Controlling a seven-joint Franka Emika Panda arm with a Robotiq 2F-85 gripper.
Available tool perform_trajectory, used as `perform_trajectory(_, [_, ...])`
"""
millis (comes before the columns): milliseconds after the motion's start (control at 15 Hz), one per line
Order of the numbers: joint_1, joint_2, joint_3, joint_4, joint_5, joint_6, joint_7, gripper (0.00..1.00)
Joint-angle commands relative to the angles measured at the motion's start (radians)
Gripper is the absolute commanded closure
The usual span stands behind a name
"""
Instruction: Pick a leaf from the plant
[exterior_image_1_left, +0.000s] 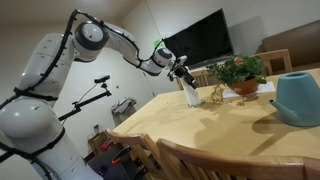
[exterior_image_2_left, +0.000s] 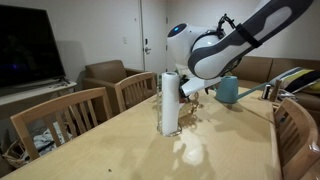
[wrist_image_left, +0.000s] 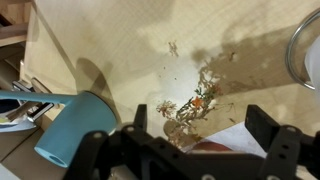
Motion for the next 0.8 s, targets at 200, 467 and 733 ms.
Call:
perform_trajectory(200, [0.037, 0.119, -0.076, 0.197, -0.023, -0.046, 0.056, 0.0])
perform_trajectory(467, [0.025, 0.194, -0.102, 0.309, -0.015, -0.068, 0.039, 0.0])
perform_trajectory(733, [0.007, 0.275, -0.101, 0.411, 0.001, -0.09, -0.002, 0.0])
